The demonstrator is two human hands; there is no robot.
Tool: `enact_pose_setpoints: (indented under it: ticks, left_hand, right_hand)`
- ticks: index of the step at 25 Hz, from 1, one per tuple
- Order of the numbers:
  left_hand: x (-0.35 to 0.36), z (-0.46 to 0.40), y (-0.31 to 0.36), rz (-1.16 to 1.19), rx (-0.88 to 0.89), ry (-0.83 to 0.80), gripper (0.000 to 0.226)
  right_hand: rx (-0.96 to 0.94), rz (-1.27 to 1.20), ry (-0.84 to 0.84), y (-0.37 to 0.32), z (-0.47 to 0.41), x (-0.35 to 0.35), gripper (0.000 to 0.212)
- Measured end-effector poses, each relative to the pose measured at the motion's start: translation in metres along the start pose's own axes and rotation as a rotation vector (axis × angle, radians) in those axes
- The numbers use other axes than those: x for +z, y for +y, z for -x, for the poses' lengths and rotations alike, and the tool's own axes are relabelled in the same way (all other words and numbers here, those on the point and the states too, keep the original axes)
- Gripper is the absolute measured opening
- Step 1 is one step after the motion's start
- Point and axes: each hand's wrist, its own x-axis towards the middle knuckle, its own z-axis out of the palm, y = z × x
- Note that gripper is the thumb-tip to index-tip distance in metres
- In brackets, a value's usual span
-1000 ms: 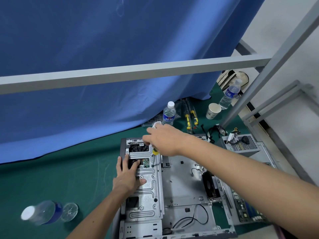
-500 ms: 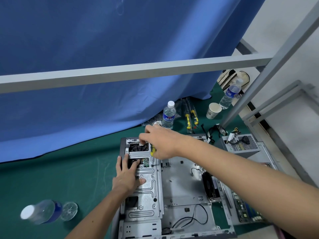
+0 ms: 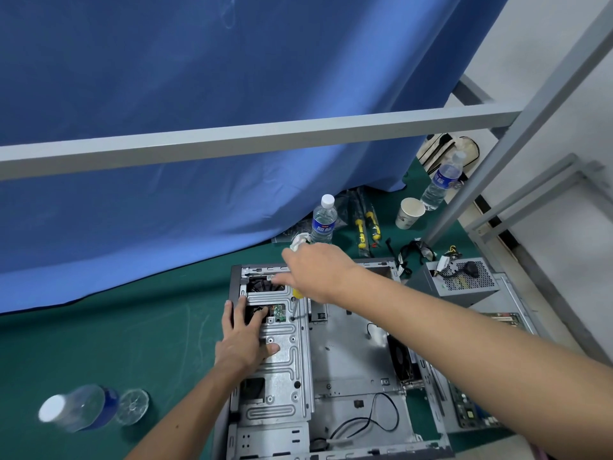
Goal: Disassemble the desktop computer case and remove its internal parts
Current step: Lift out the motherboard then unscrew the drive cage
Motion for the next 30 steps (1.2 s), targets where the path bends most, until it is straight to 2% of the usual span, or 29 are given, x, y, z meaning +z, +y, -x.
enact_pose_setpoints:
  ticks: [2, 5, 7, 9, 10, 12, 14, 15, 18, 19, 21, 23, 24, 27, 28, 30]
  left_hand:
    - [0.000, 0.000, 0.000, 0.001, 0.003, 0.001, 0.078]
    - [0.000, 0.000, 0.000, -0.002, -0.001, -0.004, 0.078]
    - [0.000, -0.001, 0.001, -0.001, 0.002, -0.002, 0.078]
    - [0.000, 0.000, 0.000, 0.000, -0.001, 0.004, 0.078]
    - [0.000, 0.000, 0.000, -0.001, 0.000, 0.005, 0.078]
    - [0.000, 0.000, 0.000, -0.003, 0.003, 0.005, 0.077]
    - [0.000, 0.000, 0.000, -0.005, 0.001, 0.005, 0.078]
    - [0.000, 0.000, 0.000, -0.007, 0.002, 0.005, 0.078]
    - [0.001, 0.000, 0.000, -0.003, 0.004, 0.012, 0.078]
    - [0.001, 0.000, 0.000, -0.003, 0.003, 0.012, 0.078]
    - [0.001, 0.000, 0.000, -0.001, 0.005, 0.011, 0.078]
    - [0.001, 0.000, 0.001, 0.005, 0.005, 0.012, 0.078]
    - [0.000, 0.000, 0.001, 0.006, 0.004, 0.012, 0.078]
    - [0.001, 0.001, 0.001, 0.010, 0.003, 0.017, 0.078]
    - [0.001, 0.001, 0.001, 0.010, 0.001, 0.016, 0.078]
    - [0.001, 0.001, 0.001, 0.008, 0.004, 0.014, 0.078]
  right_hand:
    - [-0.090, -0.052, 0.066, 0.002, 0.001, 0.001, 0.018]
    - [-0.222, -0.301, -0.062, 0.010, 0.004, -0.008, 0.036]
    - [-0.075, -0.203, -0.063, 0.005, 0.005, -0.005, 0.034]
    - [0.069, -0.039, -0.012, 0.001, 0.002, 0.000, 0.041]
    - [0.036, -0.025, 0.016, 0.001, 0.001, 0.001, 0.034]
    - [-0.116, -0.181, 0.010, 0.006, 0.000, -0.003, 0.018]
    - [-0.203, -0.313, -0.078, 0.009, 0.004, -0.010, 0.033]
    - [-0.194, -0.286, -0.093, 0.007, 0.005, -0.010, 0.033]
    - [0.051, -0.075, -0.038, 0.001, 0.003, -0.002, 0.040]
    - [0.045, -0.062, -0.002, 0.002, 0.002, 0.000, 0.035]
    - [-0.099, -0.176, 0.027, 0.007, 0.002, -0.001, 0.016]
    - [-0.203, -0.289, -0.027, 0.013, 0.005, -0.006, 0.030]
    - [-0.199, -0.273, -0.048, 0.012, 0.007, -0.005, 0.031]
    - [0.033, -0.126, -0.024, 0.006, 0.004, 0.002, 0.039]
    - [0.027, -0.120, 0.003, 0.005, 0.003, 0.002, 0.034]
    - [-0.102, -0.225, 0.026, 0.009, 0.003, 0.001, 0.017]
